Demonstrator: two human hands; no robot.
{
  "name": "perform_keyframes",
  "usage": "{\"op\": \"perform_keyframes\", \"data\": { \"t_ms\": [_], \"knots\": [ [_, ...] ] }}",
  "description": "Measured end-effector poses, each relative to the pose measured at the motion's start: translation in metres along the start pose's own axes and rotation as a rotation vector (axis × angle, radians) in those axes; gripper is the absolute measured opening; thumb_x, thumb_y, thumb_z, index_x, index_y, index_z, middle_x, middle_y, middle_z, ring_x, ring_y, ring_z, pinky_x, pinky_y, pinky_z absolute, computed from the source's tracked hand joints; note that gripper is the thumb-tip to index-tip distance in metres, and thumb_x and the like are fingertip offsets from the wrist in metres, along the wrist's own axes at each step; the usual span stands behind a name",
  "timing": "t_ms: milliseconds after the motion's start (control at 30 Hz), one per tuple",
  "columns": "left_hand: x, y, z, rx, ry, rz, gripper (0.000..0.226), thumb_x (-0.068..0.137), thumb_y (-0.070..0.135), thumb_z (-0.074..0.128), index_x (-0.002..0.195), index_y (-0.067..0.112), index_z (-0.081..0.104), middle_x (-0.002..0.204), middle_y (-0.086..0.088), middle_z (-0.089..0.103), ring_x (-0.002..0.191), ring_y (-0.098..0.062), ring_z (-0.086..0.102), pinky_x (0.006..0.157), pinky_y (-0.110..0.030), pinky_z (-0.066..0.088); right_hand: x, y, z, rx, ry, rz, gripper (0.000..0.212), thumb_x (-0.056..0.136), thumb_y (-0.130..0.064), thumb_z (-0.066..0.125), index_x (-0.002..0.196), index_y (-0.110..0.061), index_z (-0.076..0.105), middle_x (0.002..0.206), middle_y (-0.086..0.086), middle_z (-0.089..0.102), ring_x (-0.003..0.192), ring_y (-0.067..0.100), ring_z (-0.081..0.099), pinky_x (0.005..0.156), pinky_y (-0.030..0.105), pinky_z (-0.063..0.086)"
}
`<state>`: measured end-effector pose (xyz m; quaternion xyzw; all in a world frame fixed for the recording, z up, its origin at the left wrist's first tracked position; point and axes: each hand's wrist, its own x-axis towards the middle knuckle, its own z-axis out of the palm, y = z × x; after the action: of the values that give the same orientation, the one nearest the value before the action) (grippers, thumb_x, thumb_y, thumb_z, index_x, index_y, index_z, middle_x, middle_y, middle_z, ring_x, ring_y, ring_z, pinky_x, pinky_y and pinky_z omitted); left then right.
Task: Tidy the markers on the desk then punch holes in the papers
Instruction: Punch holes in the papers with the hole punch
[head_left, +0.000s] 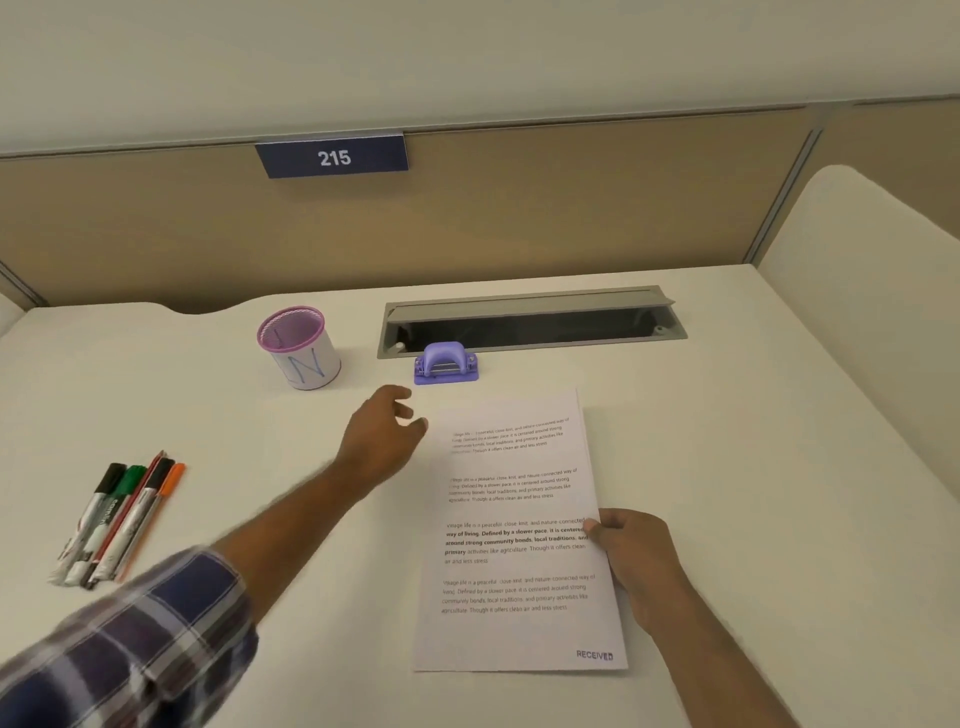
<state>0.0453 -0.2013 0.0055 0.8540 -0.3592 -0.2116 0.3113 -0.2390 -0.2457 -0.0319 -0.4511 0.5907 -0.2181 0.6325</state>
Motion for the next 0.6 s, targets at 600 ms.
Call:
{"op": "perform_keyframes", "data": {
  "t_ms": [600],
  "knots": [
    [0.126, 0.046, 0.022, 0.55, -0.152, 0.27, 0.038, 0.081, 0.011, 0.07, 0.118, 0.014, 0.062, 0.117, -0.011, 0.063, 0.101, -0.029, 0.06, 0.083, -0.036, 0.048, 0.002, 0.005, -0.001, 0.079, -0.006, -0.001, 0.015, 0.089, -0.001, 0.059, 0.092, -0.002, 0.073, 0.086, 0.011, 0.077, 0.083, 0.029, 0.073, 0.069, 0.034, 0.058]
  ]
}}
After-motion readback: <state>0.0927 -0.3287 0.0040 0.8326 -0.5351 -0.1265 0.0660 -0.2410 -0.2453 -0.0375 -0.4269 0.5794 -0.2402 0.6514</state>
